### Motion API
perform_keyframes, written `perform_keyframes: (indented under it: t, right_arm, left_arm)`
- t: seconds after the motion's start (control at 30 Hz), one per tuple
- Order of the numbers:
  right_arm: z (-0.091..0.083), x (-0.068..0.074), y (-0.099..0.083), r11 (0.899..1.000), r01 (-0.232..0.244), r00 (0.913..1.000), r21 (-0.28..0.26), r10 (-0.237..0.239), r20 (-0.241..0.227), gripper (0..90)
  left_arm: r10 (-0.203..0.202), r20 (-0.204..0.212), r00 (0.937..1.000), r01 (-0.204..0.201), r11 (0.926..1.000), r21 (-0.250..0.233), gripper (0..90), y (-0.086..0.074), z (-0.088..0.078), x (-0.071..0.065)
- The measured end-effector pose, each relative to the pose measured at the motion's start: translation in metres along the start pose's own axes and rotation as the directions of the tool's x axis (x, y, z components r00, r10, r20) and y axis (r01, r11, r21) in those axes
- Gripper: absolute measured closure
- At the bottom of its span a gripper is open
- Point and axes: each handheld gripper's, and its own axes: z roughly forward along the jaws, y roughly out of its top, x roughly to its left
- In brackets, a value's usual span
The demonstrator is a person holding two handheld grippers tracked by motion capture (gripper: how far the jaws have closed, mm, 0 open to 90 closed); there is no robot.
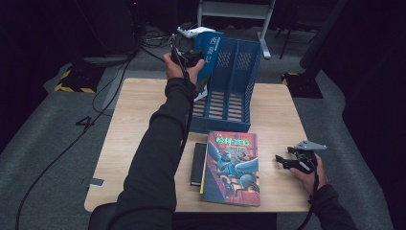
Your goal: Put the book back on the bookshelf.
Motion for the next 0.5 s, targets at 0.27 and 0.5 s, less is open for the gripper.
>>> perform_keyframes:
  t: [0.27,0.5]
  right_arm:
    - [0.0,0.001,0.0,1.0,0.003,1.0,-0.001,-0.003,0.0,28.8]
    - [0.0,0.001,0.0,1.0,0.008,1.0,-0.003,-0.008,0.0,28.9]
  left_arm:
    - [-0.064,-0.023,0.9977,0.063,0.9977,-0.024,61.1,-0.008,0.003,0.013]
    - [-0.06,-0.016,0.998,0.06,0.9981,-0.017,61.1,-0.007,0.003,0.015]
